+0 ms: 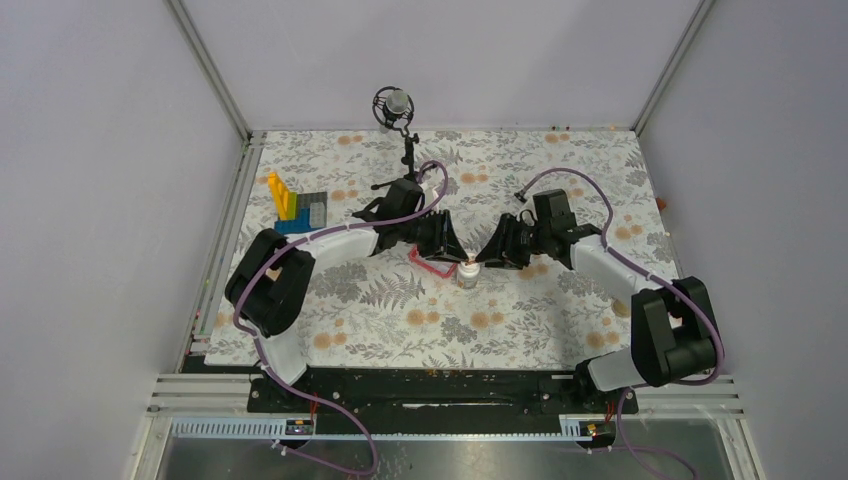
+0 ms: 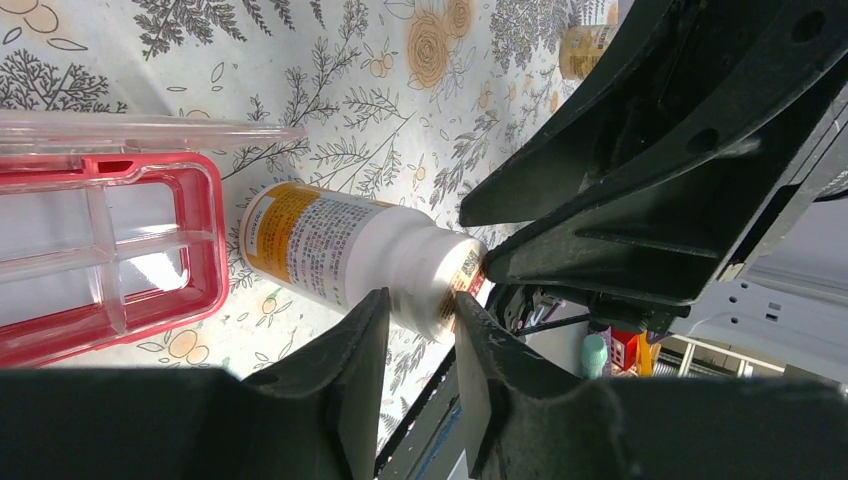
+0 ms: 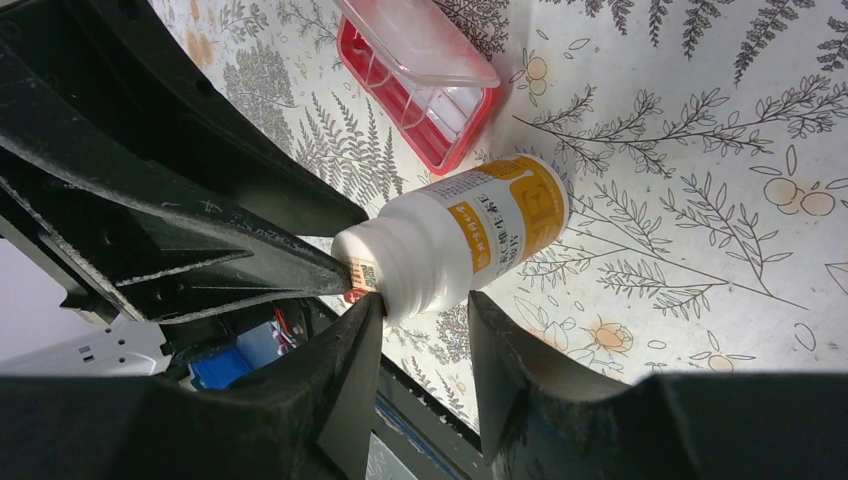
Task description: Sort the pills into containers
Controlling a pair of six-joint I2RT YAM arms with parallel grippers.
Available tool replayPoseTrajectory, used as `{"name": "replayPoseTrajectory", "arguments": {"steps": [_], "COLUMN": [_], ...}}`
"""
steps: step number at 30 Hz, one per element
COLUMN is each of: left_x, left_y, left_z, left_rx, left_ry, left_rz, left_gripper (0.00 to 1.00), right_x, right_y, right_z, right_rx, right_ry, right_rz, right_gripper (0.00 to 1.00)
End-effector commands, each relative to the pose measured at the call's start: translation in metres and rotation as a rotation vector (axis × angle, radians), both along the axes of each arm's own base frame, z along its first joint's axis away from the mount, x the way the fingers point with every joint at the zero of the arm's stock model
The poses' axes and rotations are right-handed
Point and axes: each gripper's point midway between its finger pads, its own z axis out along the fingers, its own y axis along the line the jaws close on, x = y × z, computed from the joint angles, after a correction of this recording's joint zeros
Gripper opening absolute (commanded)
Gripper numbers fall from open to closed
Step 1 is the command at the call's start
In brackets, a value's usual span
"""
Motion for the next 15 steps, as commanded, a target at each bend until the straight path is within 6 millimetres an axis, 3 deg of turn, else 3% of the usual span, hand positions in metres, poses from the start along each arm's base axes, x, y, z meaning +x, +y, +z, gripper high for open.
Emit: {"name": "replayPoseTrajectory", "arguments": {"steps": [1,8,15], "left_x": [0.004,0.006,0.018], "left_y": [-0.008,-0.011,-0.006], "left_z": [0.013,0.015,0.005], "left_rx": [-0.041,-0.046,0.033], "left_ry": [-0.042,-0.093,-0.141], "left_rz": [-0.041,-0.086,-0.073], "left_gripper": [0.28,0.22,0.22], "right_x": [-0.009,-0.006,0.008], "right_y": [-0.007,-0.009,-0.012], "right_z": [-0.016,-0.002,0.01], "right_rx": [-0.069,-0.079,-0.097], "right_ry": [0.006,-0.029,-0.024], "right_rz": [-0.049,-0.195,-0.345], "right_gripper": [0.42,0.42,0.4]}}
